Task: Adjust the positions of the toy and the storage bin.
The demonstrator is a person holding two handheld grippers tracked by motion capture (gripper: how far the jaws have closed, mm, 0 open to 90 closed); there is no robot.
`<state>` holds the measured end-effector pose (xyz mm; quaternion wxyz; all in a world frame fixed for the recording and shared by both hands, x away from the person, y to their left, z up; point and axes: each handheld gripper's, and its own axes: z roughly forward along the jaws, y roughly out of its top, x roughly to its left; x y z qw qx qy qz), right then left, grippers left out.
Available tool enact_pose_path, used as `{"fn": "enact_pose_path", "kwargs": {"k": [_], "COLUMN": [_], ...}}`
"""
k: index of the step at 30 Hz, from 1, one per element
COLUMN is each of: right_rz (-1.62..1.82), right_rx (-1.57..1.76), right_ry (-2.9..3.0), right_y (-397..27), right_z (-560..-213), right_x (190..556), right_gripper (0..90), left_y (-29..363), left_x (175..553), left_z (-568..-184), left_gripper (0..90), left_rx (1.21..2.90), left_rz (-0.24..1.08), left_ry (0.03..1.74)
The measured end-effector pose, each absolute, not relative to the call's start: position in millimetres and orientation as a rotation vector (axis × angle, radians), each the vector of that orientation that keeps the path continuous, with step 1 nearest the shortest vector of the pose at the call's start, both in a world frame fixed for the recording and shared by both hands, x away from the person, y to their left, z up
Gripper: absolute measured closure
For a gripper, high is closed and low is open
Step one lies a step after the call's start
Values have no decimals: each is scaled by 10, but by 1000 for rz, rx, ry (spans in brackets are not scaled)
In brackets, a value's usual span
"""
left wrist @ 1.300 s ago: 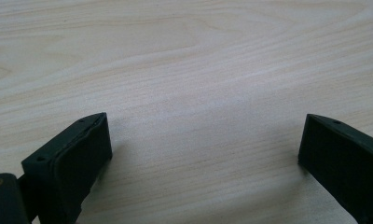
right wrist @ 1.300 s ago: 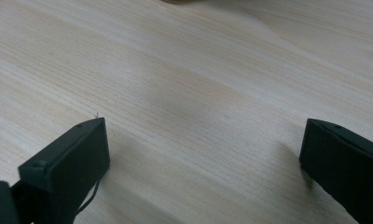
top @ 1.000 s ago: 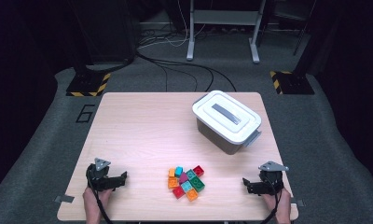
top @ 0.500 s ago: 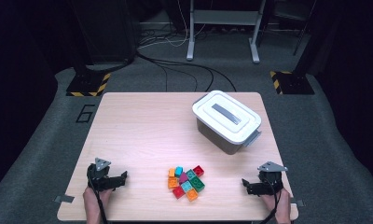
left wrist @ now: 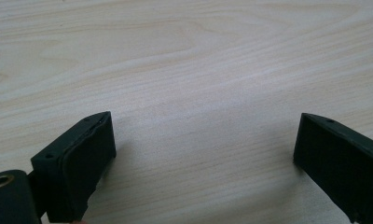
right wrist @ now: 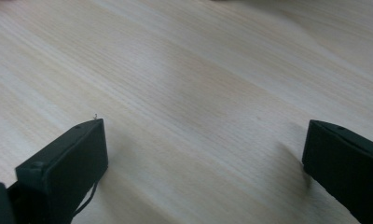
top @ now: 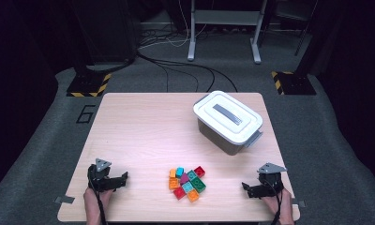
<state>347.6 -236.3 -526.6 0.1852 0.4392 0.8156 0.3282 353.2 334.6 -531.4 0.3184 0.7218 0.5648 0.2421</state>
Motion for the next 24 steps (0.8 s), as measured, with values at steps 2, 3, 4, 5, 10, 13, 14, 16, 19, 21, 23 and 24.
{"fn": "enact_pose_path", "kwargs": {"k": [2, 3, 4, 5, 10, 13, 14, 16, 19, 21, 23, 24], "right_rz": [951, 951, 951, 951, 1009, 1043, 1038, 1055, 1054, 1054, 1069, 1072], "right_rx": [1218, 1218, 1184, 1184, 1082, 1034, 996, 955, 928, 889, 865, 847], "right_ry": [2305, 2305, 2323, 2323, 2375, 2414, 2435, 2460, 2477, 2490, 2503, 2507], "right_y": [-2322, -2322, -2259, -2259, -2073, -1936, -1851, -1754, -1664, -1562, -1484, -1452], "right_z": [-5252, -5252, -5234, -5234, -5174, -5148, -5138, -5126, -5111, -5088, -5072, -5067], "right_x": [3444, 3444, 3409, 3409, 3343, 3333, 3325, 3319, 3311, 3307, 3306, 3312], "right_gripper": [0, 0, 0, 0, 0, 0, 0, 0, 0, 0, 0, 0], "left_y": [3346, 3346, 3346, 3346, 3347, 3346, 3352, 3353, 3353, 3352, 3352, 3355], "left_x": [3532, 3532, 3532, 3532, 3532, 3532, 3531, 3530, 3530, 3530, 3530, 3528], "left_z": [-5314, -5314, -5314, -5314, -5313, -5314, -5310, -5310, -5310, -5310, -5310, -5303], "left_gripper": [51, 52, 52, 52, 51, 52, 52, 52, 52, 53, 52, 53], "left_rx": [1899, 1899, 1899, 1900, 1901, 1900, 1911, 1912, 1912, 1912, 1912, 1921], "left_rz": [637, 637, 637, 637, 636, 636, 636, 636, 636, 636, 636, 630], "left_ry": [1485, 1485, 1485, 1485, 1484, 1485, 1482, 1481, 1481, 1481, 1481, 1484]}}
